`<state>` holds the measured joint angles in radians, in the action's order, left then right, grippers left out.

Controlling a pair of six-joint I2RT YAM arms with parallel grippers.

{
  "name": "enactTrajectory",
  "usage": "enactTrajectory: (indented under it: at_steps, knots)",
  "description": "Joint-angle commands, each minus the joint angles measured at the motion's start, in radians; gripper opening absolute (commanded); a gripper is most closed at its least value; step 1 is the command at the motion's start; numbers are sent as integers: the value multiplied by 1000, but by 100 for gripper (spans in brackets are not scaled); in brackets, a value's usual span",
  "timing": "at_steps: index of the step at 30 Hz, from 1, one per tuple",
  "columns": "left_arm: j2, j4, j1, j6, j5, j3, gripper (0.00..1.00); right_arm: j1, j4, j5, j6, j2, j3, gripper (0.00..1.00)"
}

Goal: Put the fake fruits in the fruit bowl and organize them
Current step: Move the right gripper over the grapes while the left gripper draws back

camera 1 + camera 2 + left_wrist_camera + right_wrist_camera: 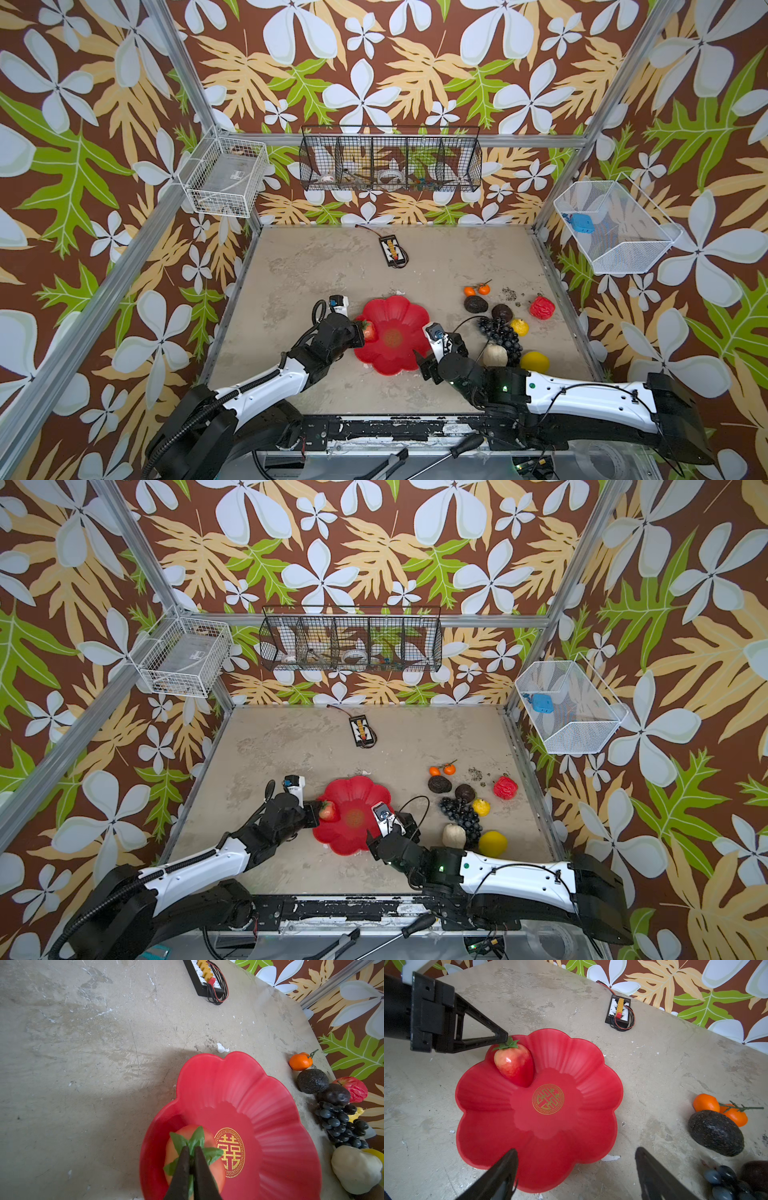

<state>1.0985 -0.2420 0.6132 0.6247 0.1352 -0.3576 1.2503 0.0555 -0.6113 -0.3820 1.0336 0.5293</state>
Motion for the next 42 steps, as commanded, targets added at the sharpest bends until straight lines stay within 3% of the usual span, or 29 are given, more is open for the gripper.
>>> enactTrajectory:
  at_steps: [1, 7, 13, 15, 21, 29, 35, 42]
  knots:
    - [-11, -7, -1, 3, 22, 2, 13, 0, 14, -30, -12, -4, 0, 88]
    - [-30, 42, -1, 12, 35, -15, 16, -30, 50, -68, -73, -56, 1, 90]
    - [-84, 105, -1, 14, 62, -31, 26, -111, 91, -38, -95, -139, -2, 91]
    - [-111, 147, -1, 21, 62, -49, 31, -133, 115, -44, -102, -163, 5, 96]
    - [-230, 249, -1, 58, 31, -63, 40, -343, 252, 107, -139, -191, 75, 98]
    - [-477, 266, -1, 47, 34, 59, 55, -580, 471, 161, -335, -207, 95, 98]
    - [-622, 271, -1, 21, 65, 157, 66, -602, 560, 111, -541, -208, 15, 100]
    - [-670, 231, -1, 0, 51, 207, 72, -602, 649, 56, -646, -148, -7, 100]
